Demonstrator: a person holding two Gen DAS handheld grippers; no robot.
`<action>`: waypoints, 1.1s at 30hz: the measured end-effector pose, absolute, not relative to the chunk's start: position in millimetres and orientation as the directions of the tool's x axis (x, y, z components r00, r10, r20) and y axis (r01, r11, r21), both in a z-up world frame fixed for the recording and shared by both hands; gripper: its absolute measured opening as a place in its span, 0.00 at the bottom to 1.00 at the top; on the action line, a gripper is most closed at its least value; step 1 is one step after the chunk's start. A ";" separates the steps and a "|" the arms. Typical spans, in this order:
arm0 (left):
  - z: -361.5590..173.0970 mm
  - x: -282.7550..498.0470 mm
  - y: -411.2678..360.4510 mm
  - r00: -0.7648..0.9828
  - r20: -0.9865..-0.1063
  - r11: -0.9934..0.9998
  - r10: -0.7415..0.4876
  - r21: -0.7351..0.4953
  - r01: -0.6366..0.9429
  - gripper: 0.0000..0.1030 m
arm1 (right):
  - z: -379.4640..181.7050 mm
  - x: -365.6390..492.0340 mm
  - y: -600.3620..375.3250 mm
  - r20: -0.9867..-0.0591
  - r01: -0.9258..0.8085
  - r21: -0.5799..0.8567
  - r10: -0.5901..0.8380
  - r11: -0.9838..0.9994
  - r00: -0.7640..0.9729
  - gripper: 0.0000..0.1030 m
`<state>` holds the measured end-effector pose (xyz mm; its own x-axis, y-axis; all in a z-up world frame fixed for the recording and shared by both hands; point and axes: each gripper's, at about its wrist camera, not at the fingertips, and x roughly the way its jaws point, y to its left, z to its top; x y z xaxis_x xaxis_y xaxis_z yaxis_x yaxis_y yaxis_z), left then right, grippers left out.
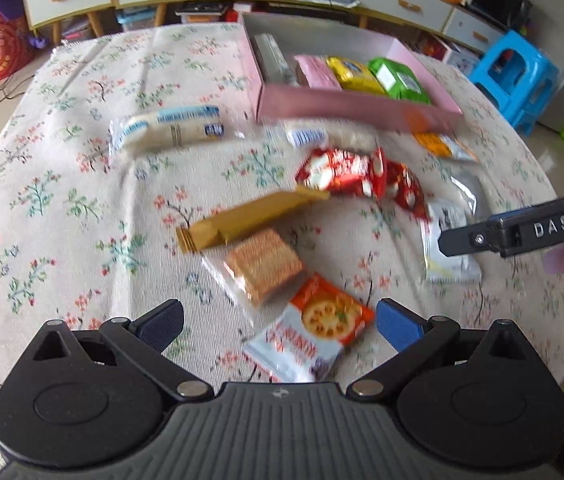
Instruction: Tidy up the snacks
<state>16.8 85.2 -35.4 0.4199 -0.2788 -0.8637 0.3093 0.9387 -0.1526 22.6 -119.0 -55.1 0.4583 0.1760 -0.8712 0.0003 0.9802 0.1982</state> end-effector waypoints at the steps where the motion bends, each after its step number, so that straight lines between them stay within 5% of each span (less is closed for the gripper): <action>1: -38.9 14.7 86.8 0.411 -0.866 0.935 -0.285 -0.156 0.319 1.00 | -58.7 22.0 -117.5 -0.876 0.004 0.199 0.177 0.980 0.448 0.90; 18: -61.4 -29.6 79.1 0.474 -0.811 0.815 -0.342 -0.006 0.579 0.98 | -80.3 5.9 -101.0 -0.813 -0.021 0.042 0.046 0.999 0.580 0.93; 33: -56.2 -25.1 58.1 0.451 -0.810 0.791 -0.375 -0.026 0.611 0.73 | -78.7 7.5 -107.2 -0.822 0.025 0.029 0.010 0.999 0.570 0.88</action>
